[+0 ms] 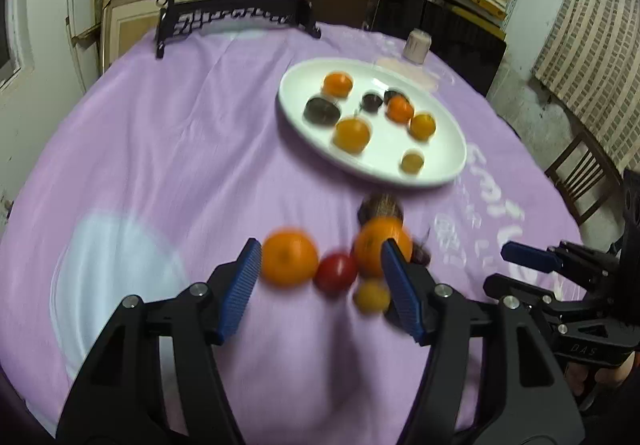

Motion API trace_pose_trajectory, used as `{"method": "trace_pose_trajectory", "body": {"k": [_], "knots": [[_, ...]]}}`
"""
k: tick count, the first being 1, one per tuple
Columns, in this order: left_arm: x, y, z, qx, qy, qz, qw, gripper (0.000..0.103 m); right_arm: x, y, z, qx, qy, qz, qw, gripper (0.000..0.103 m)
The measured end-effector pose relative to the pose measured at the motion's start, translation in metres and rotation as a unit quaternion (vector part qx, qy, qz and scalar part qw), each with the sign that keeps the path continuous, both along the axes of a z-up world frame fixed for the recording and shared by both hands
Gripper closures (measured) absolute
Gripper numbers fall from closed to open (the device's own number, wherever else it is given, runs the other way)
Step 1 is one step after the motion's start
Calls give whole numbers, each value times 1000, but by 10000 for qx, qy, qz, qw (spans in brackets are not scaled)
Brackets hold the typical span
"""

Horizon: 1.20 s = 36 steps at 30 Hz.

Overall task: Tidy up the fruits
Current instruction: 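Grasp a red tomato with the right tool while the left tool grasps a dark plum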

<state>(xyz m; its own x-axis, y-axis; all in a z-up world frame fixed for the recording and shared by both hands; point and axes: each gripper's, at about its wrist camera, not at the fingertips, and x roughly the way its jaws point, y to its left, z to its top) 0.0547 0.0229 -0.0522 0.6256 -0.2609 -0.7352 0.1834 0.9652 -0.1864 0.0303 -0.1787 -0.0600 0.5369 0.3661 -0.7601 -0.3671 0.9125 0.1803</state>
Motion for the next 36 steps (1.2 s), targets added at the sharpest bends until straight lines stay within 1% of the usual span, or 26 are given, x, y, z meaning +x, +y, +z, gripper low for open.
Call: {"method": "trace_pose_trajectory", "body": {"k": [4,9,14,16,17,18,21,23,26,30,34,36], "knots": [[-20,9,-9,-1,102,13,9999,39,-13,17,-10,-81,148,232,9996,52],[-31,17,-14,-72,171,44,9998,39,-17,21,-18,-162,237,227,9993,52],[-35,13,-16,-127,215,-125,9996,35,-15,24,-26,-327,265,172,9990,52],[-36,8,-16,-119,227,-225,9994,34,-13,26,-30,-390,195,176,9989,52],[-36,5,-16,-122,236,-276,9993,33,-11,26,-31,-403,170,183,9989,56],[-36,3,-17,-132,253,-321,9991,33,-10,29,-33,-432,143,229,9987,70],[-36,-5,-19,-157,334,-427,9984,33,-10,32,-34,-510,63,274,9983,71],[-36,-12,-19,-175,382,-534,9977,33,-11,26,-29,-375,44,258,9990,71],[-37,-28,-21,-210,472,-775,9957,33,-12,5,-20,-278,-66,-95,9995,71],[-35,-50,-29,-199,685,-1008,9923,33,-14,-20,-18,-132,-64,-422,9990,71],[-24,-69,-42,-87,896,-1012,9908,35,-22,-35,-21,35,-71,-530,9986,71],[-18,-79,-44,90,829,-929,9922,36,-26,-41,-23,99,-65,-566,9983,71]]}}
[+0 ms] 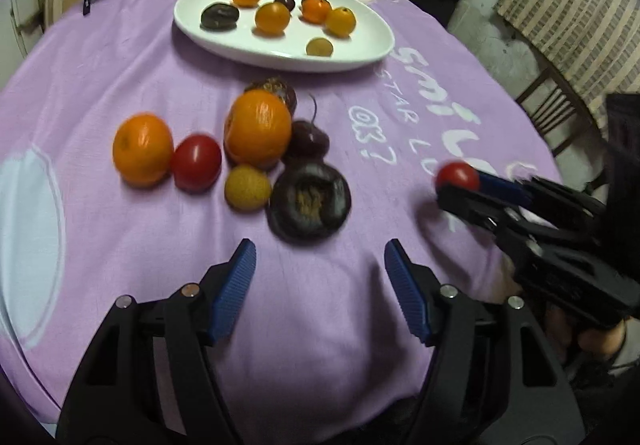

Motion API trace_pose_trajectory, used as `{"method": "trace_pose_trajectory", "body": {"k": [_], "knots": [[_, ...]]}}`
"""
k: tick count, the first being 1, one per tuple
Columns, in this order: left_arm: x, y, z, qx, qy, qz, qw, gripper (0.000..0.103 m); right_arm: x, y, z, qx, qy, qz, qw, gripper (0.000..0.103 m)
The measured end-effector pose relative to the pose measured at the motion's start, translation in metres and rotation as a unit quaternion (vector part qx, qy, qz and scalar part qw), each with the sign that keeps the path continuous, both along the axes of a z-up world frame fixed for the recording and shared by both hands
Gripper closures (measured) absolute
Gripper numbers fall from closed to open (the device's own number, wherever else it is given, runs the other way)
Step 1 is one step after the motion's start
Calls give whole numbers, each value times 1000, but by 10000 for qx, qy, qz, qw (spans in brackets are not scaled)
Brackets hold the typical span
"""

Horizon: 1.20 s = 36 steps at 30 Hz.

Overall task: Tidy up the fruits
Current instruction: 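Grasp a red tomato with the right tool while the left tool grasps a dark plum, then carry the tomato and dark plum over the plate and release both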

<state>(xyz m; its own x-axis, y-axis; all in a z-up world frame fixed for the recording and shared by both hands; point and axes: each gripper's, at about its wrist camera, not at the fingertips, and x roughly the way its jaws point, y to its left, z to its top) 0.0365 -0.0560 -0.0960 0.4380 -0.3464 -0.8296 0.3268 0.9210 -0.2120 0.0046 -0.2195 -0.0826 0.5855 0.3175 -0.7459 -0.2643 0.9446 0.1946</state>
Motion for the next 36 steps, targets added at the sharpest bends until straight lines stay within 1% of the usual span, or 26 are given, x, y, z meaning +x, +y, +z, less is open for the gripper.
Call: {"method": "trace_pose_trajectory", "body": {"k": [4,7,11,17,21,23,26,27,31,33,36], "knots": [[15,-13,-2,255,-156,129,9995,37,-4,-11,1,91,-10,-80,9999,71],[19,-24,-2,571,-351,184,9976,60,-7,-17,3,121,-50,-117,9998,71],[15,-24,-1,543,-376,31,9978,60,-5,-19,2,170,-31,-151,9997,71],[9,-12,6,262,-286,-1,9992,60,2,-13,-1,158,45,-126,9998,71],[12,-2,24,109,-481,-36,9988,60,11,-10,4,108,28,-146,9998,71],[19,0,33,118,-612,-31,9981,60,18,-7,11,79,-56,-131,9999,71],[47,5,47,197,-759,127,9968,60,36,-1,22,61,-171,-82,9998,71],[63,6,53,205,-818,187,9963,60,45,2,28,67,-220,-56,9997,71],[125,0,75,316,-961,338,9943,60,98,13,52,56,-350,13,9994,71],[159,-4,80,356,-946,403,9941,60,132,21,60,-49,-415,-2,9991,71],[205,-8,76,334,-743,576,9950,60,173,30,54,-131,-318,-40,9994,71]]}}
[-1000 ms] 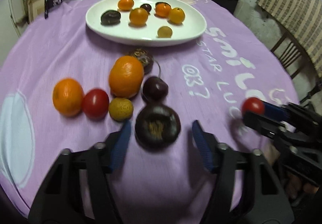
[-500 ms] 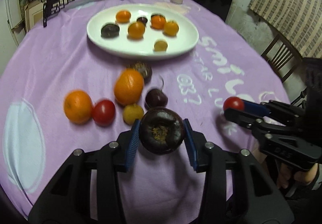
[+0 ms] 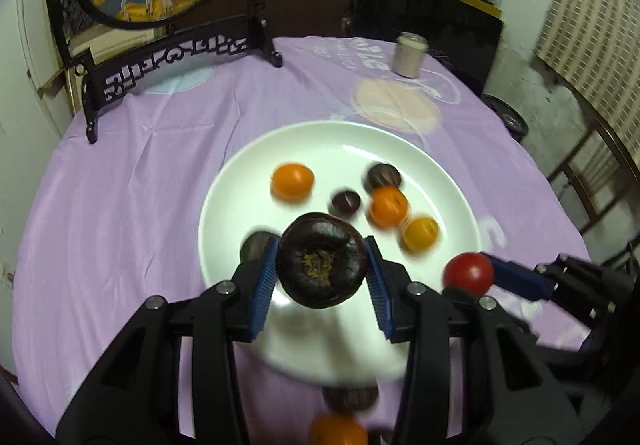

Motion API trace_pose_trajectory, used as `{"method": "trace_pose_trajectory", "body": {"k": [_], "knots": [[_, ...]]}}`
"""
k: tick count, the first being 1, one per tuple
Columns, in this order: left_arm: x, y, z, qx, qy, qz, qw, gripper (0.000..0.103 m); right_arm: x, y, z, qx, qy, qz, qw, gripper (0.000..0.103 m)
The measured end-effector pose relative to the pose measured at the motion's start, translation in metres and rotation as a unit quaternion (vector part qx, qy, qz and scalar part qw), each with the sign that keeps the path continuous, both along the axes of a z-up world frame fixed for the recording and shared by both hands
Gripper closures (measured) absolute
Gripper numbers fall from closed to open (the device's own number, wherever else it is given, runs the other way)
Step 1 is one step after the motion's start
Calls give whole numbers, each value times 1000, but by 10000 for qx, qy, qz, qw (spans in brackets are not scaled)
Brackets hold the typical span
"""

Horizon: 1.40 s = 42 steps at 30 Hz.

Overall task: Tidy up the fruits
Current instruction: 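Carry the tomato and dark plum over the plate and release both, then grasp a dark cherry with the right tool while the left tool grasps an orange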

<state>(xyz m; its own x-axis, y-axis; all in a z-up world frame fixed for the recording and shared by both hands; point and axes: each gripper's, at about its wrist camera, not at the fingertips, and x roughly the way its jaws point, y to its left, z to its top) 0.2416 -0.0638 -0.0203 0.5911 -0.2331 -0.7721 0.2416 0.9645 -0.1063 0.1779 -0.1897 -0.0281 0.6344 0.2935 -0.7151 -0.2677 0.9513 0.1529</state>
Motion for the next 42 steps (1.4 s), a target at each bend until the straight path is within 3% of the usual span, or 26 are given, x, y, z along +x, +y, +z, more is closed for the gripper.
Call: {"method": "trace_pose_trajectory", "body": {"k": [9,10,11,12,13,17,20,22,25,30,35,42], "knots": [[26,12,-20,-284,200,100,9993,59,39,6,-27,-138,246,-87,9996,71],[26,13,-20,-286,168,112,9994,56,39,6,-28,-163,243,-106,9995,71],[25,14,-19,-281,137,113,9994,47,40,6,-28,-194,215,-140,9995,64],[24,15,-16,-294,72,127,9995,43,39,6,-28,-216,149,-170,9995,52],[21,17,-13,-311,5,152,9994,43,37,6,-27,-263,53,-205,9994,49],[14,24,-2,-428,-178,204,9987,34,25,4,-22,-295,-56,-229,9993,49],[5,30,1,-497,-204,215,9983,33,6,4,-17,-161,22,-139,9998,49],[-9,36,5,-452,-216,302,9983,32,-10,6,-12,-155,-33,-68,9999,49],[-43,48,15,-404,-484,402,9972,13,-52,6,-9,-99,-97,73,9999,47],[-118,76,13,-233,-879,627,9939,11,-104,7,-18,16,11,285,9996,47],[-169,100,-13,-215,-546,707,9958,11,-125,19,-41,-74,323,450,9984,46],[-200,115,-37,-133,-278,713,9970,11,-125,38,-59,-118,432,493,9978,46]]}}
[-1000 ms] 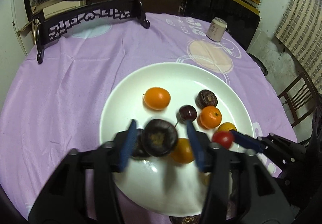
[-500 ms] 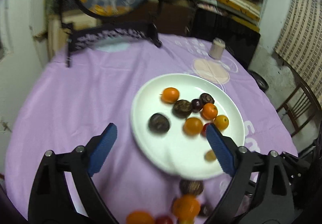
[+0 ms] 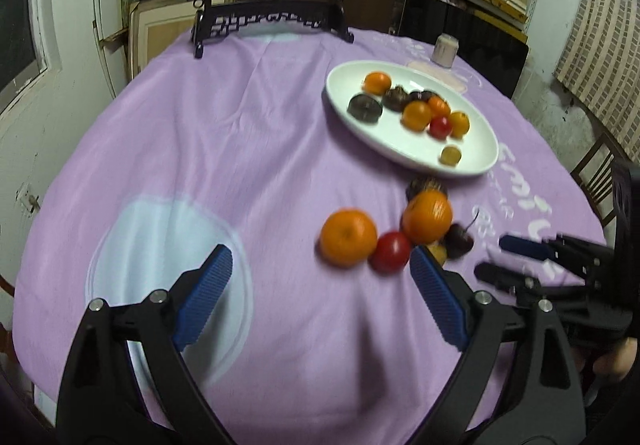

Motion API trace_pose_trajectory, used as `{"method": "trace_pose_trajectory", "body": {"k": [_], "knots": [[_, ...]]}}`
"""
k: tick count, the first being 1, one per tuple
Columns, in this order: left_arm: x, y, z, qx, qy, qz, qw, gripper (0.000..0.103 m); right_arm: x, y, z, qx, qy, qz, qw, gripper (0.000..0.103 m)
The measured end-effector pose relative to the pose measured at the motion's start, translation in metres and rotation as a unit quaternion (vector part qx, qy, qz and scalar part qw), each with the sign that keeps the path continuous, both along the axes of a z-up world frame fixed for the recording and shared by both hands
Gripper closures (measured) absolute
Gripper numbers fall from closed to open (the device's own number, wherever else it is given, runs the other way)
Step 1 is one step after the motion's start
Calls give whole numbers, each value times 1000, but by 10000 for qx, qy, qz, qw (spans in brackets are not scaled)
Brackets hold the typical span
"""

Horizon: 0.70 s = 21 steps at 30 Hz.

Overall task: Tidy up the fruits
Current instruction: 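Grasp a dark cherry with the right tool while the left tool grasps an orange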

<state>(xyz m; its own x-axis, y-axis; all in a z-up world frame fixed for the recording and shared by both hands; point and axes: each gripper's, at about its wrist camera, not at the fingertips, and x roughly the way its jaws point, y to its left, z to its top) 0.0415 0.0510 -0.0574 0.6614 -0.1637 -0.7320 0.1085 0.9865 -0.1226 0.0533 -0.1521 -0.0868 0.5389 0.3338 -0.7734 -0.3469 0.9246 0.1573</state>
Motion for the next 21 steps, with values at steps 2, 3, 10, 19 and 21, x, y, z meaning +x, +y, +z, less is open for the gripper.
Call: {"method": "trace_pose_trajectory", "body": {"k": [2,3,10,19,21], "knots": [[-2,5,-5,-29,89,36,9999,11,6,5,-2,-154,-152,-29,9998,46],[-1,7,-7,-39,116,50,9999,11,9,7,-3,-232,-177,-40,9996,47],[0,16,-16,-14,304,130,9995,11,34,24,-16,-432,-106,93,9990,74],[23,-5,-37,333,589,26,9977,11,6,-1,5,-32,-98,5,9999,74],[32,-16,-43,471,605,-64,9970,11,0,-10,9,82,-88,-53,9999,74]]}}
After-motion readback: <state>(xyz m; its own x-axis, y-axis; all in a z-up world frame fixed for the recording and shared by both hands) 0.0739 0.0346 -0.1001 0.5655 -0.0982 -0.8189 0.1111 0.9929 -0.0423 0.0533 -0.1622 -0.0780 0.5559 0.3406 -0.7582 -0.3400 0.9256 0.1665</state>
